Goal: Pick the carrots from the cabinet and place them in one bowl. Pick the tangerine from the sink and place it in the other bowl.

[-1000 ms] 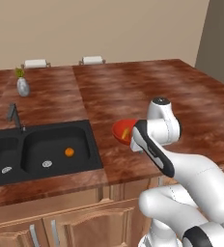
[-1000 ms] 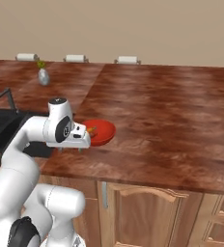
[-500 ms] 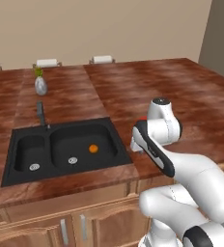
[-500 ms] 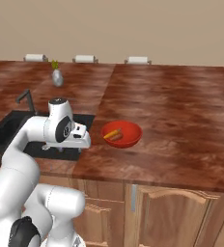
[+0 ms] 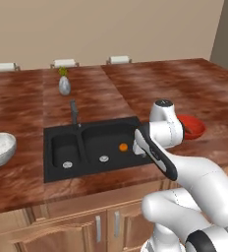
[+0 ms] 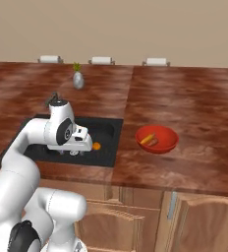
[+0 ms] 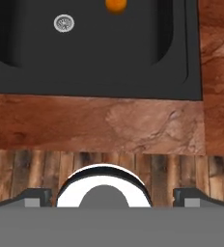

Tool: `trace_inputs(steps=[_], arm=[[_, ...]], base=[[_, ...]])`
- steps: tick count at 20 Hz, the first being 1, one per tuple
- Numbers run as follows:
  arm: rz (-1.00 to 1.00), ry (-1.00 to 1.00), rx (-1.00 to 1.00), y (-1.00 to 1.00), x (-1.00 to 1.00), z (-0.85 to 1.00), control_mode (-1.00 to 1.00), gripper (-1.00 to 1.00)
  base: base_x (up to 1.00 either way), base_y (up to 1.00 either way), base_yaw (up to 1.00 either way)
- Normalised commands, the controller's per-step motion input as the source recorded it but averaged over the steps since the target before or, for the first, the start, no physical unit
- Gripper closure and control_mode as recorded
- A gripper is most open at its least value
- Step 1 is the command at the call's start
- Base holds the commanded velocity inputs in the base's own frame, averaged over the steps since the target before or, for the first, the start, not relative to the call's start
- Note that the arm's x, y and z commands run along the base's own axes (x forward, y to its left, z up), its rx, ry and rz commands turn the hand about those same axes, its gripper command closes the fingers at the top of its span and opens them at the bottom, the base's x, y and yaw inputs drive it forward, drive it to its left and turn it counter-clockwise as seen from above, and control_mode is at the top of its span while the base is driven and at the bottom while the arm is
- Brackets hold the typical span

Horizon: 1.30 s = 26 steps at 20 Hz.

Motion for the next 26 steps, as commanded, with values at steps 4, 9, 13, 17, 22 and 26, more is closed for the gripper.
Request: trace_inputs(steps=[4,9,13,17,22,26], arm=[[0.0,0.0,0.0,0.0,0.0,0.0,1.0,-1.0],[0.0,0.0,0.0,0.0,0.0,0.0,1.0,-1.0],[0.0,0.0,0.0,0.0,0.0,0.0,1.0,-1.0],[0.0,0.0,0.0,0.0,0.0,0.0,1.0,-1.0],[0.0,0.0,0.0,0.0,0.0,0.0,1.0,-1.0],[0.0,0.0,0.0,0.0,0.0,0.0,1.0,-1.0]], base=[[0.02,0.59,0.0],[0.03,0.55,0.0],[0.06,0.53,0.0],[0.1,0.51,0.0],[0.16,0.4,0.0],[0.22,0.2,0.02]])
